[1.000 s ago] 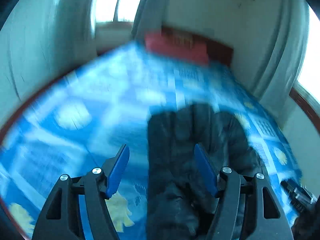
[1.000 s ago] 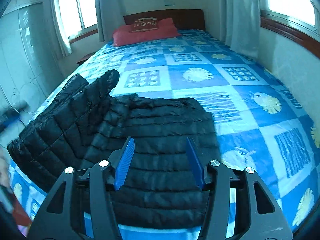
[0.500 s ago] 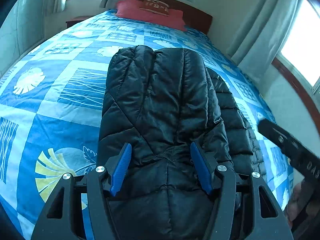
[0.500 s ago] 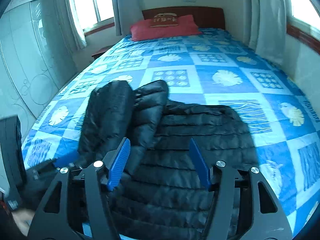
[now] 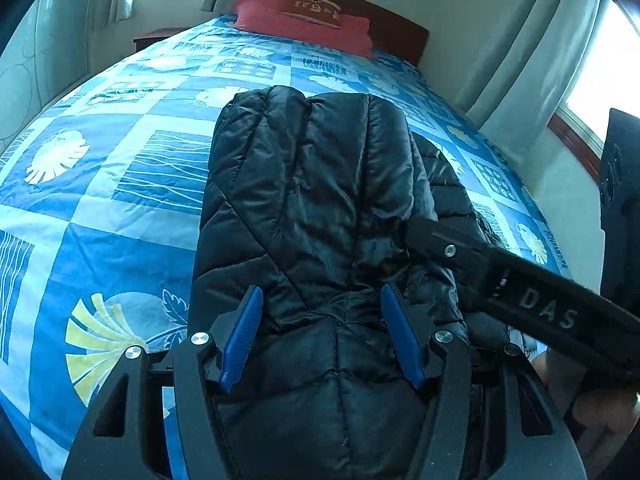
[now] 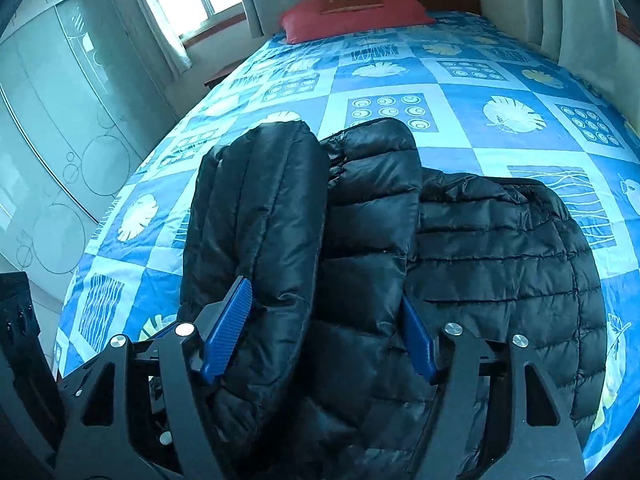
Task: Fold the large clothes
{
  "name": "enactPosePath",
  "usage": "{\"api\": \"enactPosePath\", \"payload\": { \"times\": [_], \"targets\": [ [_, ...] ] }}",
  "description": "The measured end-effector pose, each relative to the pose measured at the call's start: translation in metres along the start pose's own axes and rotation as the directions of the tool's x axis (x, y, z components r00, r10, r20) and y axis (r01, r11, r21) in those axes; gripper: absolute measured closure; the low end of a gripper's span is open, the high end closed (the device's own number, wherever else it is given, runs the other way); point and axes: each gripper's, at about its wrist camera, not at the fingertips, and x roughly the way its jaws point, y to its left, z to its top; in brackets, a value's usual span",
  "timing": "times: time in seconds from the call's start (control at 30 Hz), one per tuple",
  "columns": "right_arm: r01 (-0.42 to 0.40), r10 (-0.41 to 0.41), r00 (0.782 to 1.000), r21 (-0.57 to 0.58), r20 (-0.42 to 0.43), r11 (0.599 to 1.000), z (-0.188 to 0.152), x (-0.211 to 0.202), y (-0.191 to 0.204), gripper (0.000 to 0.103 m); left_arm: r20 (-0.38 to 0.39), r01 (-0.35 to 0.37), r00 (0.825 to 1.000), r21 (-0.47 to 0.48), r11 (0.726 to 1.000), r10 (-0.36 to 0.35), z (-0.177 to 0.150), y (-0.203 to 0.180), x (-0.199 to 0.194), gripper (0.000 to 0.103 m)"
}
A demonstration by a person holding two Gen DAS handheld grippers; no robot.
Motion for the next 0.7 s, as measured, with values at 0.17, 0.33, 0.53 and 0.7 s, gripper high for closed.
{"api": "enactPosePath", "payload": {
  "times": [0.17,0.33,0.53,0.7],
  "targets": [
    [0.01,-0.01,1.0,-0.032,0.005,0.999,-0.004,0.003,0.004,0.084,-0.008,0.004,1.0,0.004,1.0,-0.004,0.0,-0.001,0.004,0.043],
    [0.005,-0.004,0.997,-0.017,0.072,1.0,-0.001,-0.014,-0.007,0.093,-0.005,0.056,0.998,-0.002,0.998,-0.056,0.005,-0.001,-0.005,0.042],
    [0.024,-0.027,0.993,0.032,0.112,0.999,0.006,-0.034,-0.041,0.095,0.013,0.127,0.992,0.004,0.992,-0.127,0.014,-0.012,-0.024,0.041],
    [0.122,-0.134,0.978,0.079,0.162,0.989,0.007,-0.055,-0.081,0.095,0.015,0.088,0.996,0.031,0.996,-0.089,0.014,-0.02,-0.02,0.041]
  ]
}}
